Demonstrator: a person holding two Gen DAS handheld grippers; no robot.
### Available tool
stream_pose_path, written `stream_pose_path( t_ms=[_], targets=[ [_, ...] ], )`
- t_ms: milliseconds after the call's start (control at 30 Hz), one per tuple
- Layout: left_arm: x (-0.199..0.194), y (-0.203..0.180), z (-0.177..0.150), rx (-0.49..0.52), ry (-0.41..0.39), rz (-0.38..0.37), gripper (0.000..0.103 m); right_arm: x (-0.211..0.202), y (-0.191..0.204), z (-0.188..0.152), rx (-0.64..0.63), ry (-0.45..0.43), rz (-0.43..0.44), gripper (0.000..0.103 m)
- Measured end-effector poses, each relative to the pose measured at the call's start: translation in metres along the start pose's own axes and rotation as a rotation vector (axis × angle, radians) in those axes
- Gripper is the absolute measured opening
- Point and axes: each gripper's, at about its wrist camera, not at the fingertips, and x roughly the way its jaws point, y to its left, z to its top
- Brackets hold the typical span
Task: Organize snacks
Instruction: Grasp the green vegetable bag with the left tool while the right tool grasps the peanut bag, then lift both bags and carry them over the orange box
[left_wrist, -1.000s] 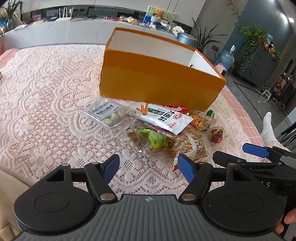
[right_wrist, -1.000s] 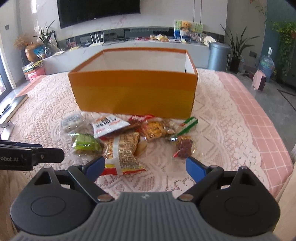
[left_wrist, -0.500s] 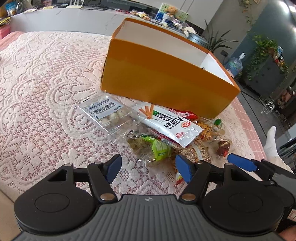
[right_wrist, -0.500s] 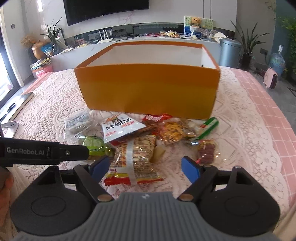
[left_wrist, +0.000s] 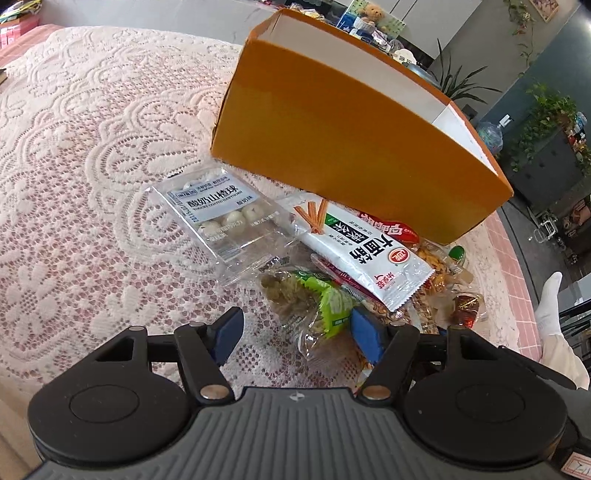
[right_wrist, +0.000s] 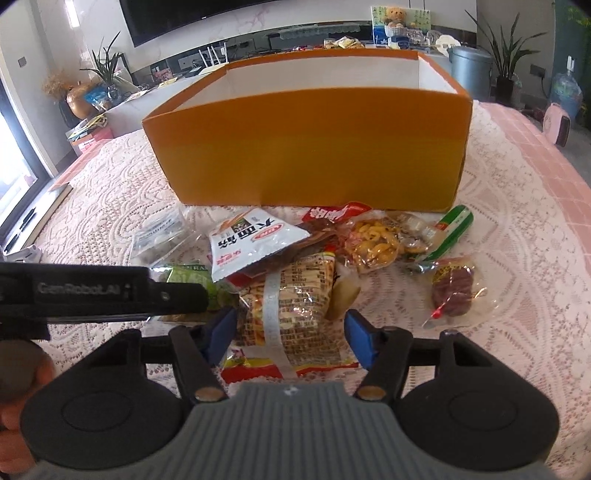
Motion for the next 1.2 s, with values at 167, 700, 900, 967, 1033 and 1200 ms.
stream_pose_path(
  t_ms=[167,700,900,967,1033,1200],
  targets=[
    [0.008,0.001,0.000,-0.011,0.002,-0.016,0.078,0.004,-0.001,-0.001,0.012,0.007,0.017,0.055],
    [0.011,-0.014,-0.006,0.094,-0.034,-0.033,0.047,-0.001,-0.003,-0.004,0.005,0.012,0.039,0.037],
    [-0.003,-0.013,-0.010,0.096,-0.041,-0.032,0.047,-0.010,-0.006,-0.007,0.009,0.022,0.038,0.037],
    [-0.010,-0.012,-0.012,0.106,-0.039,-0.023,0.047,-0.013,-0.007,-0.007,0.011,0.034,0.034,0.037],
    [-0.015,-0.011,-0.015,0.110,-0.038,-0.017,0.047,-0.017,-0.008,-0.007,0.016,0.046,0.041,0.037],
    [-0.032,-0.012,-0.024,0.131,-0.033,-0.004,0.047,-0.029,-0.015,-0.013,0.037,0.080,0.047,0.037]
  ],
)
